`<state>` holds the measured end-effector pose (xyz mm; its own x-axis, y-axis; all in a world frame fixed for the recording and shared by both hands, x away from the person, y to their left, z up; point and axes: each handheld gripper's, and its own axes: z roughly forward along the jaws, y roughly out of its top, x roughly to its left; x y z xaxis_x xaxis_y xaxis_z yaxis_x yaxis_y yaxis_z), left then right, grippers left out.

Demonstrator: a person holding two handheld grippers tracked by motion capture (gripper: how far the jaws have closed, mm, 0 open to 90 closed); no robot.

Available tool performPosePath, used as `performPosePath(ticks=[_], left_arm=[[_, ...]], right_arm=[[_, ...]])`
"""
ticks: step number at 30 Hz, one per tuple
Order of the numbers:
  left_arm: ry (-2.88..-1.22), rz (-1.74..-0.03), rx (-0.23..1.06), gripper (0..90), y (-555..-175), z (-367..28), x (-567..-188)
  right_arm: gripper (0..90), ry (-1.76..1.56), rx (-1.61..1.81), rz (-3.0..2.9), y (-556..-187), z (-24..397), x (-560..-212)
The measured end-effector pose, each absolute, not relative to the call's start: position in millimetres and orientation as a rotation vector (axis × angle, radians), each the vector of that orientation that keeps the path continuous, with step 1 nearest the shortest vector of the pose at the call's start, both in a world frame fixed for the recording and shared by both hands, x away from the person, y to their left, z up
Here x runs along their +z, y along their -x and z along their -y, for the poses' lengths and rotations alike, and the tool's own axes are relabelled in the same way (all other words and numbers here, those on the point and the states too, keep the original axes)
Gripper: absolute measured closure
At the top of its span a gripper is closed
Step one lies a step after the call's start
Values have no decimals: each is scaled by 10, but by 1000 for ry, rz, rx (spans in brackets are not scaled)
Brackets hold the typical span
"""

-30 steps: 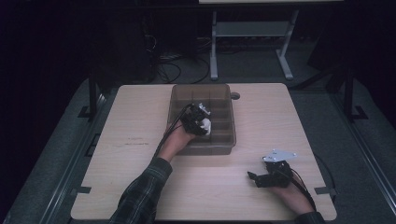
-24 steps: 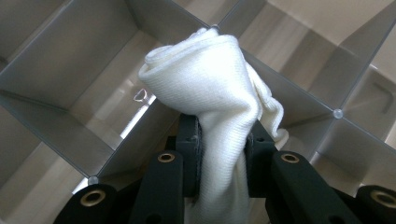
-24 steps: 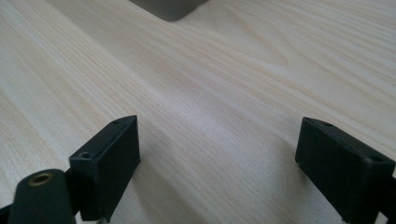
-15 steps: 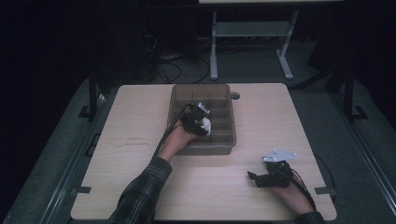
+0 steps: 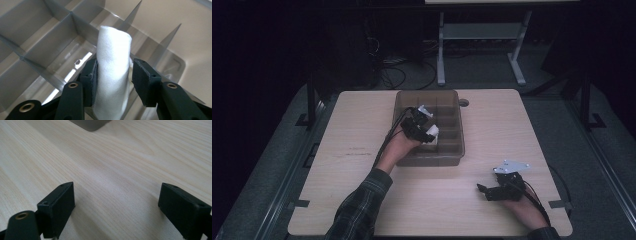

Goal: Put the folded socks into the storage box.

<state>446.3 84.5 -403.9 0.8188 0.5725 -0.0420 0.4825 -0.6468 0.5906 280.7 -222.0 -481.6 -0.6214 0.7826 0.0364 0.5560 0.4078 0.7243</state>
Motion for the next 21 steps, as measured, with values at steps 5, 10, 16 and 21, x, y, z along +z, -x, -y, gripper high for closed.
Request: performPosePath(ticks=[5,10,16,21], left_arm=[[-2348,-753,203,566,-4461,-873,-3910],[-2302,-734,227,709,-4494,-839,-3811],[-2277,-736,224,857,-4575,-778,-3816],[-2321,-748,199,889,-4620,-736,-3956]], right_arm=[[130,-1162,1037,-2360,-2807,2220,-4816],[130,-1165,1038,-2360,-2806,2219,-4815],[130,-1161,1038,-2359,-2807,2220,-4816],[130,-1162,1039,-2360,-2806,2219,-4816]])
